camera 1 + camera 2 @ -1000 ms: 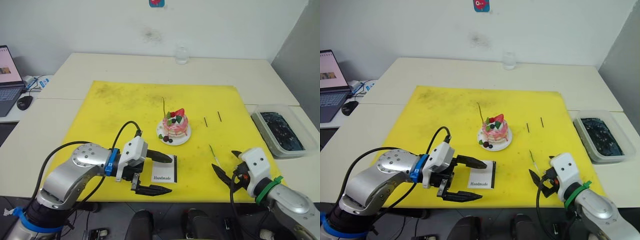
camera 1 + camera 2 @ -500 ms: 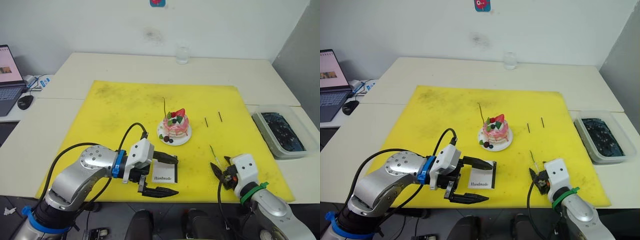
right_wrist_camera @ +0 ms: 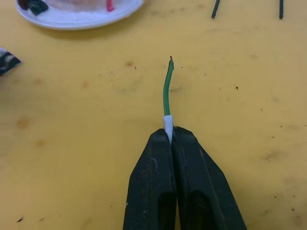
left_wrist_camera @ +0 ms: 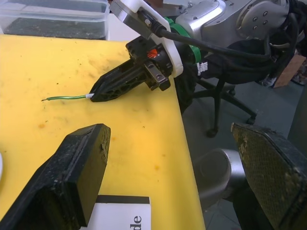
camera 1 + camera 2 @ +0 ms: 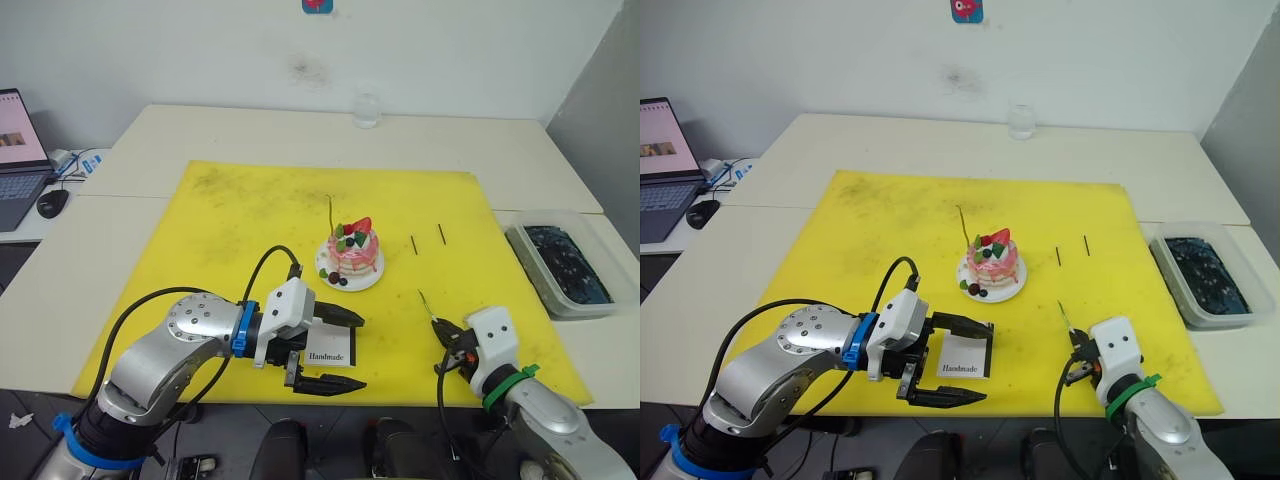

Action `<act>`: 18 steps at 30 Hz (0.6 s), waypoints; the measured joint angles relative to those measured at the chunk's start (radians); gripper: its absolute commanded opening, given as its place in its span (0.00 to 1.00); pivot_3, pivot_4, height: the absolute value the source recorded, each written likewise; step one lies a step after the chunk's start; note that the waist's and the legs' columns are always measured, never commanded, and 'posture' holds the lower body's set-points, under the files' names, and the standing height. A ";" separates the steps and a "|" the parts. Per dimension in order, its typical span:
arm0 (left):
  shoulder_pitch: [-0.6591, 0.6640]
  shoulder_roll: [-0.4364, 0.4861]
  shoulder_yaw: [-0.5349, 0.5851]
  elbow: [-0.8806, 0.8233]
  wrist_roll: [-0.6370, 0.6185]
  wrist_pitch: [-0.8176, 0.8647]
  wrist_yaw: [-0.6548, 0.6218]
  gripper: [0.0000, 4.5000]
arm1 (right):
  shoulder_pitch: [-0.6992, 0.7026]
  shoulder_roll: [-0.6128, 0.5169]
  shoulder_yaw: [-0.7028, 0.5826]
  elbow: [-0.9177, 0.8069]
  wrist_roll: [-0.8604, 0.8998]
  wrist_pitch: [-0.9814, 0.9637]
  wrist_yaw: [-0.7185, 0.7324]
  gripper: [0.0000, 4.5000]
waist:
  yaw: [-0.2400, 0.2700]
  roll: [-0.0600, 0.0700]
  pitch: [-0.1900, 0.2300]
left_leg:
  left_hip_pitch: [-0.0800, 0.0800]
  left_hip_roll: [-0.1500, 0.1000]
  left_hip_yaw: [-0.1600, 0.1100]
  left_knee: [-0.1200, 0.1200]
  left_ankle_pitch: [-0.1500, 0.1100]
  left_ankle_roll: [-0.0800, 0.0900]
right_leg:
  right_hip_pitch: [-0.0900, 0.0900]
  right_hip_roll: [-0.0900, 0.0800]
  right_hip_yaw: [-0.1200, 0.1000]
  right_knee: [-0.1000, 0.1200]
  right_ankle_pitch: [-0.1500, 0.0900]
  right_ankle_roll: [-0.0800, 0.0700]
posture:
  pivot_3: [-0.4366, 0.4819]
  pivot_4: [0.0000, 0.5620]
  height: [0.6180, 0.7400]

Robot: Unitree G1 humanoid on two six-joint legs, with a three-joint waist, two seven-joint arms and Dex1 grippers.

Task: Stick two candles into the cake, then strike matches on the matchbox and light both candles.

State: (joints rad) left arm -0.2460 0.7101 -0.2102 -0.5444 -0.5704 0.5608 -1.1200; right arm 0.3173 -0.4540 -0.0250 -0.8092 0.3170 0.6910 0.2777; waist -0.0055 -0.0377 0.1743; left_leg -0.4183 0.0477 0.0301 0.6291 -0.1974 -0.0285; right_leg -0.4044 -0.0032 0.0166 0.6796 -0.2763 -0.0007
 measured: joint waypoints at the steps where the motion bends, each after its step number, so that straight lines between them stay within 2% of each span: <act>1: 0.000 -0.002 0.000 -0.001 -0.002 0.002 0.002 1.00 | -0.002 -0.030 -0.033 -0.014 0.019 0.006 0.027 0.00 | 0.000 0.000 0.000 | 0.000 0.000 0.000 0.000 0.000 0.000 | 0.000 0.000 0.000 0.000 0.000 0.000 | 0.48 0.27 1.00; 6: 0.005 -0.012 0.000 -0.021 -0.024 0.025 0.021 1.00 | 0.093 -0.275 -0.284 -0.009 0.079 -0.029 0.278 0.00 | 0.003 0.000 0.000 | 0.000 -0.001 -0.001 0.000 0.000 0.000 | 0.001 0.000 -0.001 -0.001 0.000 0.000 | 0.48 0.27 1.00; 9: 0.003 -0.017 0.000 -0.027 -0.038 0.031 0.021 1.00 | 0.150 -0.358 -0.401 0.075 0.074 -0.139 0.435 0.00 | 0.003 0.000 0.000 | 0.000 -0.001 -0.001 0.000 0.000 0.000 | 0.001 0.001 -0.001 -0.001 0.000 0.000 | 0.48 0.27 1.00; 12: 0.000 -0.020 -0.001 -0.026 -0.044 0.040 0.020 1.00 | 0.183 -0.387 -0.470 0.173 0.059 -0.241 0.555 0.00 | 0.003 0.000 0.000 | 0.001 -0.001 -0.001 0.000 0.000 0.000 | 0.001 0.002 -0.001 0.000 0.000 0.000 | 0.48 0.27 1.00; 18: -0.009 -0.030 -0.021 -0.025 -0.043 0.040 0.018 1.00 | 0.210 -0.394 -0.464 0.318 0.036 -0.342 0.658 0.00 | 0.002 0.000 0.000 | 0.001 -0.001 -0.001 0.000 0.000 0.000 | 0.001 0.002 0.000 0.000 0.000 0.000 | 0.48 0.27 1.00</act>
State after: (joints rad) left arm -0.2549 0.6805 -0.2308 -0.5694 -0.6135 0.6005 -1.1024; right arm 0.5276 -0.8483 -0.4886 -0.4908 0.3533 0.3493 0.9359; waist -0.0034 -0.0378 0.1743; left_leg -0.4176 0.0467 0.0295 0.6292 -0.1974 -0.0284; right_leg -0.4033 -0.0009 0.0164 0.6792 -0.2762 -0.0005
